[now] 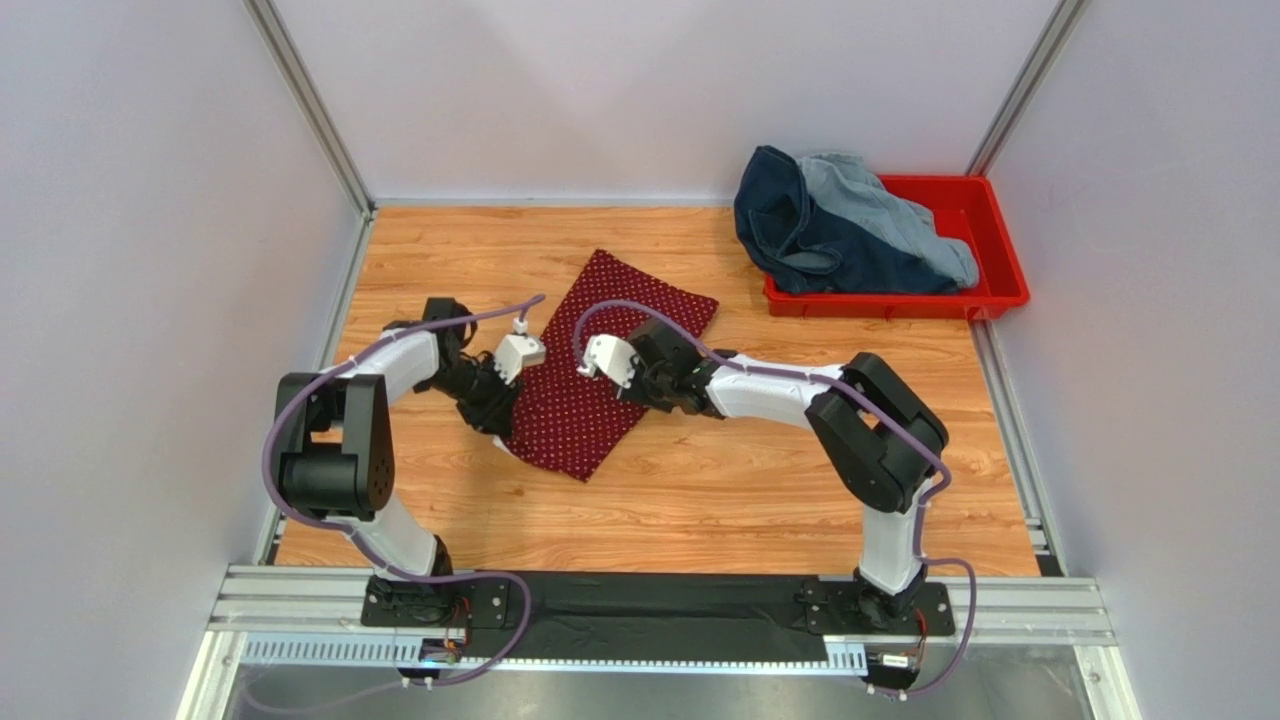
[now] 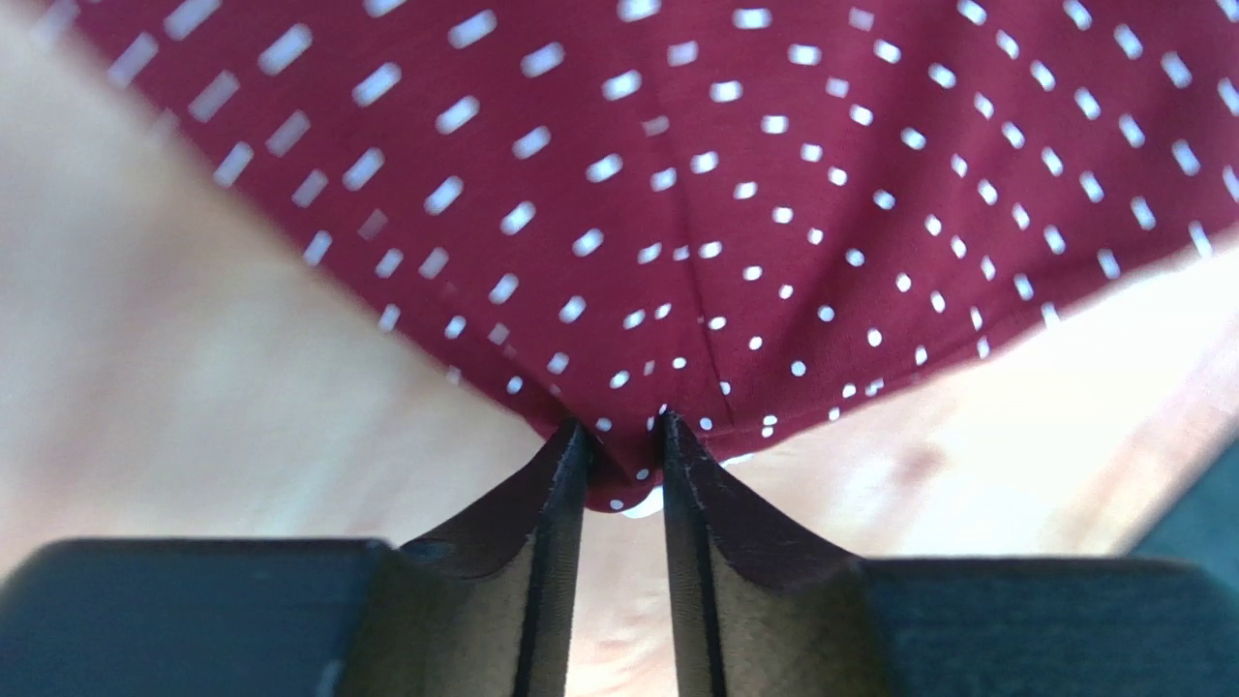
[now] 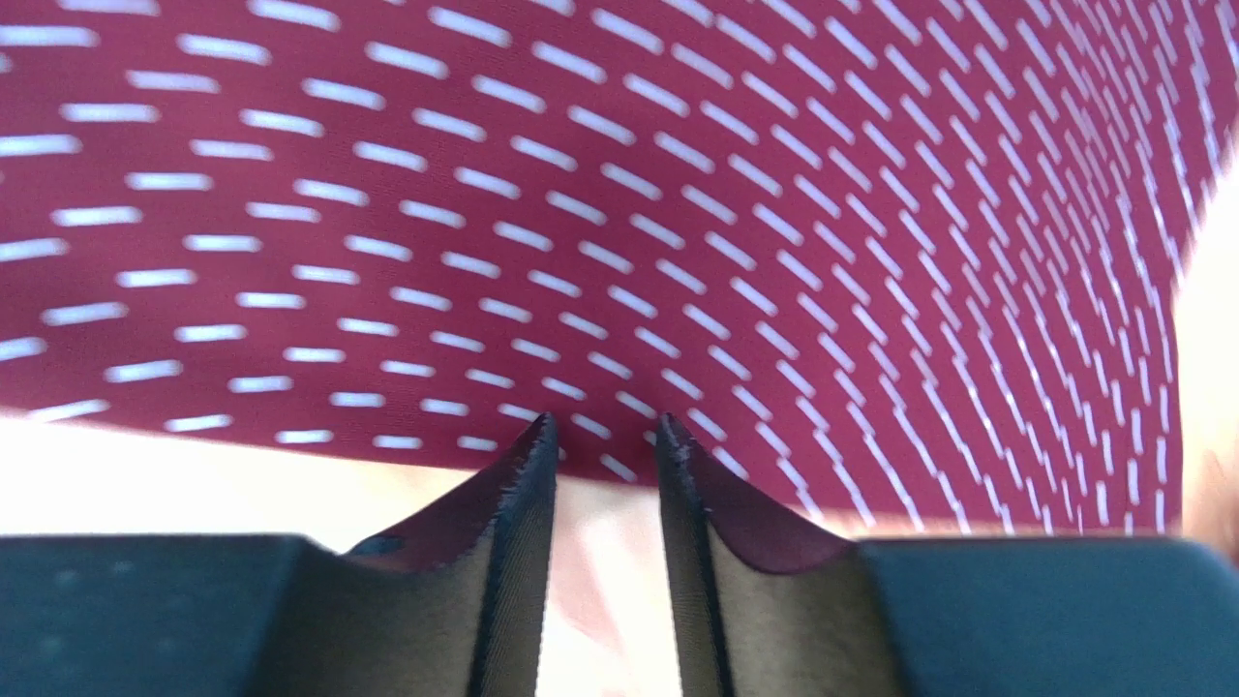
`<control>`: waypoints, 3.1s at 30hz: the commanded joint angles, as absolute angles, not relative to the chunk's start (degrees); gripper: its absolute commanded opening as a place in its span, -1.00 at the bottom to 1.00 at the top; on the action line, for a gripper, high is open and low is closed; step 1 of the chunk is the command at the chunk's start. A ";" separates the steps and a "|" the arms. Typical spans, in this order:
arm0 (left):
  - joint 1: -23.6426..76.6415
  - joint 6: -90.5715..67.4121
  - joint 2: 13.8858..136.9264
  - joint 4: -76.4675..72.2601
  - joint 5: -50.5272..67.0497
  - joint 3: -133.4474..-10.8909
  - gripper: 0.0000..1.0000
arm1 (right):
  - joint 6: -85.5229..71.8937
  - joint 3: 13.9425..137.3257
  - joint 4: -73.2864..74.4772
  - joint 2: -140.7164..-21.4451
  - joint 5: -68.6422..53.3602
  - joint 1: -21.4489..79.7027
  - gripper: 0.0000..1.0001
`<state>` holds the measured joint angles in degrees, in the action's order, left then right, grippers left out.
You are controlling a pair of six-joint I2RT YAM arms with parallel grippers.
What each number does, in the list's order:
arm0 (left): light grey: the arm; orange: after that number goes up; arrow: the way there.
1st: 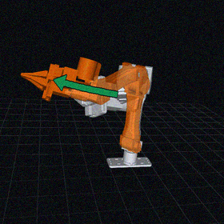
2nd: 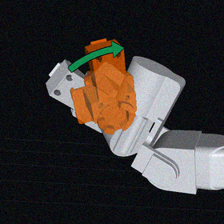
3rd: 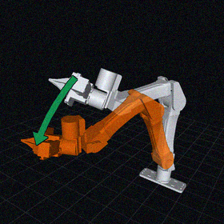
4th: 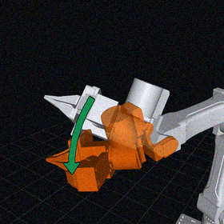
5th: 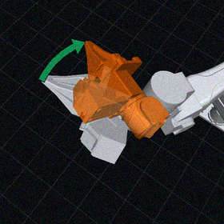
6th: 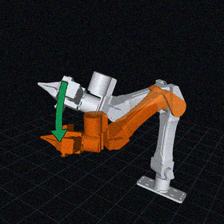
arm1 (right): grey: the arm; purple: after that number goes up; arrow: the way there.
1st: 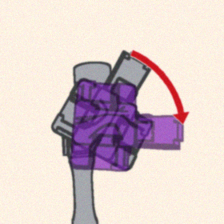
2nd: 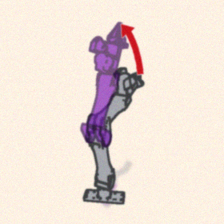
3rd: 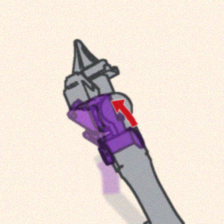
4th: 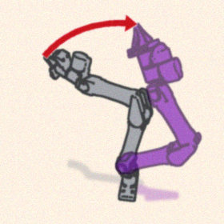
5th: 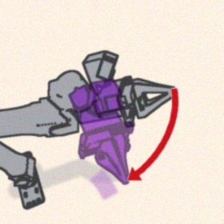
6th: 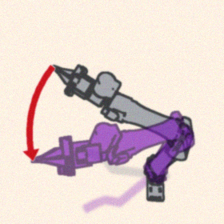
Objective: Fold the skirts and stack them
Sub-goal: Fold the skirt at the center of the board.
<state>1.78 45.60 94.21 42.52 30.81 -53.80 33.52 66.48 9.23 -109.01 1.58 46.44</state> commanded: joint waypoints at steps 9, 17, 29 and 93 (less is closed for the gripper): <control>12.22 48.95 69.73 56.33 37.46 -48.08 0.15 | 33.84 55.92 6.16 -88.09 -8.33 43.94 -0.18; 12.48 56.85 59.51 54.51 34.45 -42.73 0.22 | 46.84 37.36 -5.18 -74.18 -21.43 53.52 -0.07; 14.85 78.48 63.45 36.22 30.95 -36.57 0.39 | 62.65 39.02 -4.04 -85.69 -12.30 62.23 0.05; 30.58 50.09 73.82 30.41 35.96 -45.80 0.99 | -1.05 50.71 -15.73 -98.96 -40.26 32.96 -1.00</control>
